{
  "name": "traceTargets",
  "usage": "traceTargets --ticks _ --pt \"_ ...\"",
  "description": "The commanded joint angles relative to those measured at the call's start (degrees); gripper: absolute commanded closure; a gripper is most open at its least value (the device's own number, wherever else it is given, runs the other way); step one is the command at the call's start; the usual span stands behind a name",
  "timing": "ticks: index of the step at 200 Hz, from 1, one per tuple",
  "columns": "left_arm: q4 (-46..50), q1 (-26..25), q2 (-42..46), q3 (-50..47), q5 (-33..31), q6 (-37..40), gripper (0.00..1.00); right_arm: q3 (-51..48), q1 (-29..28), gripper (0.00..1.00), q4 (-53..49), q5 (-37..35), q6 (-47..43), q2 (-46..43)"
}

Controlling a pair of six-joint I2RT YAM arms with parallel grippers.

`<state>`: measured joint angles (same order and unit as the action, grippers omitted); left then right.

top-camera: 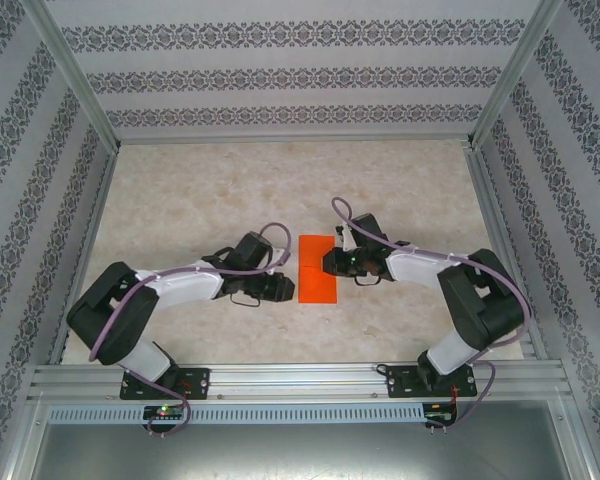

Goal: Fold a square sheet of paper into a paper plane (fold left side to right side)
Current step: Fold the triangle a second time at the center of the table, then turn over the paper at the center of the table.

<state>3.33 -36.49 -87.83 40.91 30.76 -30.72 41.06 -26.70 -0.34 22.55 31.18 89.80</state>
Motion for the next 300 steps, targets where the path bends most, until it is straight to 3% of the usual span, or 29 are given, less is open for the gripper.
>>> traceTargets --ticks 1,15,55,146,205,238,300 --pt "-3.24 2.91 0.78 1.30 2.59 -0.70 0.63 -1.22 1.73 0.64 0.98 0.00 0.48 -6.57" --pt "-6.33 4.07 -0.94 2.23 3.69 -1.63 0.55 -3.27 3.60 0.55 1.36 -0.15 1.06 -10.25" --pt "-11.89 4.59 -9.30 6.82 4.83 -2.16 0.49 -9.84 9.61 0.34 3.15 2.02 2.94 -21.60" --pt "-13.16 4.48 -19.29 13.21 8.91 -1.55 0.59 -13.70 13.67 0.02 1.82 9.04 2.91 -30.82" --pt "-10.71 4.40 -15.80 10.89 2.72 0.99 0.90 -13.09 14.11 0.02 4.09 12.48 5.82 -27.43" --pt "-11.68 4.41 -12.95 8.50 1.12 0.87 0.93 -11.53 12.74 0.02 5.67 14.89 5.84 -22.69" --pt "-11.96 4.41 -12.45 8.14 1.17 0.75 0.93 -5.68 5.19 0.20 7.01 13.82 7.24 -10.10"
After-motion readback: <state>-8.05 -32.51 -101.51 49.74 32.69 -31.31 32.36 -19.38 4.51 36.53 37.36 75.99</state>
